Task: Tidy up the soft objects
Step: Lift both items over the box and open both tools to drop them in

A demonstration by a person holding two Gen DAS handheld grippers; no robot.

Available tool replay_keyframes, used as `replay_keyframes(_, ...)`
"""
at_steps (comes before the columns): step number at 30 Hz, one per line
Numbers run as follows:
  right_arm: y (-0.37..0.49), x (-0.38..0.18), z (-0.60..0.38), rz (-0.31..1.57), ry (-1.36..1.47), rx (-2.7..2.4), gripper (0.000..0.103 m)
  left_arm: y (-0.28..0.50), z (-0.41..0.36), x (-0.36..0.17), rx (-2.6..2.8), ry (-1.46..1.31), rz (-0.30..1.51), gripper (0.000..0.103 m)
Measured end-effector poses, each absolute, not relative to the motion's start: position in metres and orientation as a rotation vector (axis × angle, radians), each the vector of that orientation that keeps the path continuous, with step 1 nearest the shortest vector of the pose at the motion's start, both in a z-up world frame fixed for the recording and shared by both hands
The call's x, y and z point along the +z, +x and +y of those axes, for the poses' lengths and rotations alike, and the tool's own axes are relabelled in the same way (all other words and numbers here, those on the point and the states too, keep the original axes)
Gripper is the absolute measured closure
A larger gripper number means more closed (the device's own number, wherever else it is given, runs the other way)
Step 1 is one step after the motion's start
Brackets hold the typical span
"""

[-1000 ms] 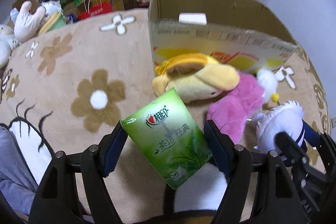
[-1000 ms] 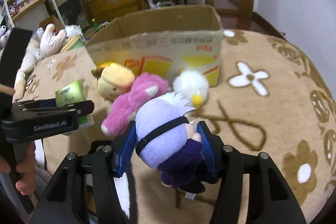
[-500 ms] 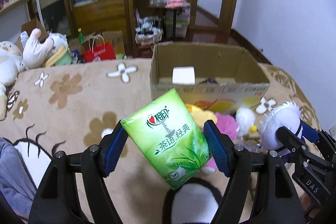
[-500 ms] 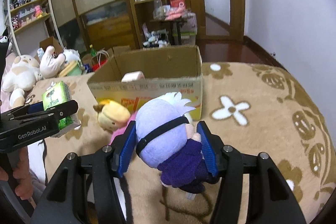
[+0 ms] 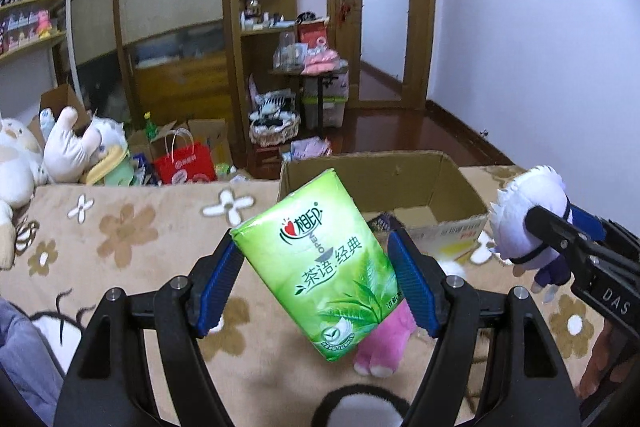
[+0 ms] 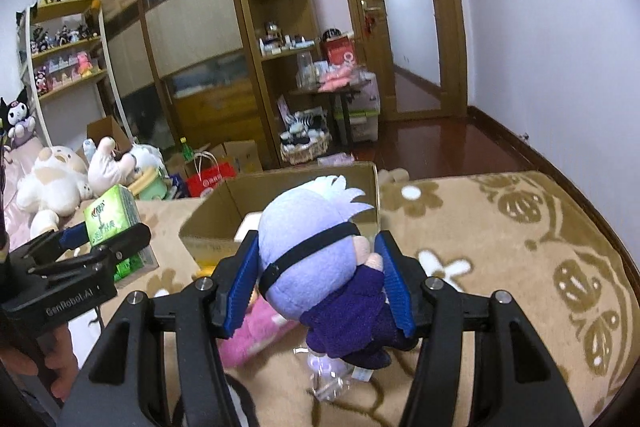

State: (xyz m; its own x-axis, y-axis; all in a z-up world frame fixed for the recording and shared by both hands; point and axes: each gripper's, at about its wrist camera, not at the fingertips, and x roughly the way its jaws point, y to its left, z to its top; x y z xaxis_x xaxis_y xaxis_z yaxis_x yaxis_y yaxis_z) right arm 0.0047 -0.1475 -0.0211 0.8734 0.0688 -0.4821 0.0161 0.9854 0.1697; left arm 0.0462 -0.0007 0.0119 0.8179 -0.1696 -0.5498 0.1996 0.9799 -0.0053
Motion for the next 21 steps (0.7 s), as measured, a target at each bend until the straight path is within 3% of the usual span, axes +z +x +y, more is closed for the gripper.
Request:
replay_keyframes(11, 0.041, -0.008, -0.150, 0.457, 0.152, 0.042, 0.042, 0.078, -0.020, 0.032, -0.231, 0.076, 0.461, 0.030)
replay_keyframes(21, 0.081, -0.014, -0.145, 0.456, 0.100, 0.072, 0.042, 0.122, -0.036, 0.018, -0.231, 0.127, 0.464, 0.030)
